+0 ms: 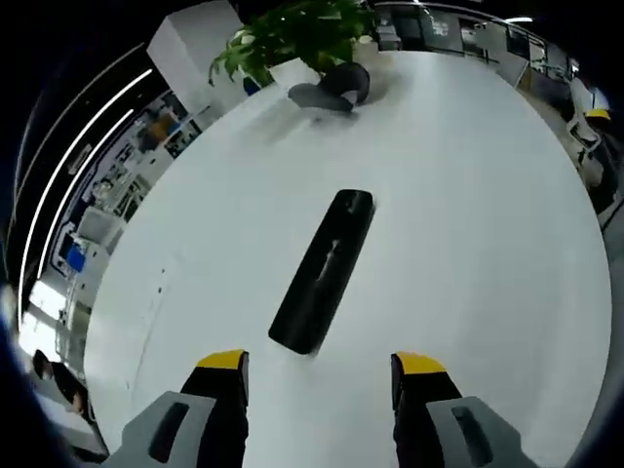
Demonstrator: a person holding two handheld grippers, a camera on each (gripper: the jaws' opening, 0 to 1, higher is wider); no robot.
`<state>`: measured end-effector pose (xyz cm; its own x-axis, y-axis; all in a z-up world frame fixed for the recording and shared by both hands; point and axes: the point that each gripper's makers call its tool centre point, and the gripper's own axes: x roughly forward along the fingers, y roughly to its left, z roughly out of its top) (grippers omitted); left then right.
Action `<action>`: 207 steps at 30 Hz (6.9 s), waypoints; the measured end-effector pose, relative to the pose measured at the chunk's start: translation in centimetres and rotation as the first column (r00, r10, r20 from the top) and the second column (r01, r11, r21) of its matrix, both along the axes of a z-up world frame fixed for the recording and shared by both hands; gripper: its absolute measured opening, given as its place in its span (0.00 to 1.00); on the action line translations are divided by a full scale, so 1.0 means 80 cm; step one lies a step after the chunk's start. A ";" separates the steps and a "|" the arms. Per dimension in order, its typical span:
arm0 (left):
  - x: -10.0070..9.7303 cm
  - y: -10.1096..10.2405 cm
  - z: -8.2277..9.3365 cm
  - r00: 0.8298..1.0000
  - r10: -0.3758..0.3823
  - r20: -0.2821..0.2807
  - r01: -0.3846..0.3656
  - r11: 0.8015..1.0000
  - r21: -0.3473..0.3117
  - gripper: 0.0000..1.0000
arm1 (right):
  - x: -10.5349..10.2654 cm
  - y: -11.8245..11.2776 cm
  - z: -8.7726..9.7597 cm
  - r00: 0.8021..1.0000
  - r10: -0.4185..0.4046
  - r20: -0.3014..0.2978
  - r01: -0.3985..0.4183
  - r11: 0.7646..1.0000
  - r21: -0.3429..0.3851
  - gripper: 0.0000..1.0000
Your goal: Press the specified remote control buttons in sequence, fully releasing each button before pressing the next.
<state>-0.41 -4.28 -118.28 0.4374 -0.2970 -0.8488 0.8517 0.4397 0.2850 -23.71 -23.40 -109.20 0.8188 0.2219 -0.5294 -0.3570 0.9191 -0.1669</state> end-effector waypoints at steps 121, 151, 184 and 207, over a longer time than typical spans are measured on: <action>-0.129 -0.029 -0.023 0.895 -0.220 -0.389 0.336 0.905 0.262 0.23 | -0.006 0.006 0.002 1.000 0.020 -0.011 -0.020 1.000 0.019 0.58; -0.218 -0.031 -0.023 0.907 -0.186 -0.377 0.284 0.933 0.223 0.23 | -0.012 0.011 0.005 0.999 0.036 -0.040 -0.034 0.998 0.060 0.14; -0.276 -0.037 -0.024 0.920 -0.135 -0.368 0.221 0.954 0.203 0.23 | -0.022 0.010 -0.009 0.991 0.056 -0.122 -0.052 0.998 0.031 0.00; -0.339 -0.049 -0.022 0.928 -0.114 -0.354 0.177 0.973 0.151 0.23 | -0.038 0.017 -0.057 0.918 0.079 -0.388 -0.060 0.996 0.061 0.00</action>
<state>-27.57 -8.24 -120.06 0.0756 -0.1664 -0.9832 0.9616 0.2732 0.0277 -26.78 -22.03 -113.79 0.5310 0.3031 -0.7913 -0.4485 0.8928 0.0410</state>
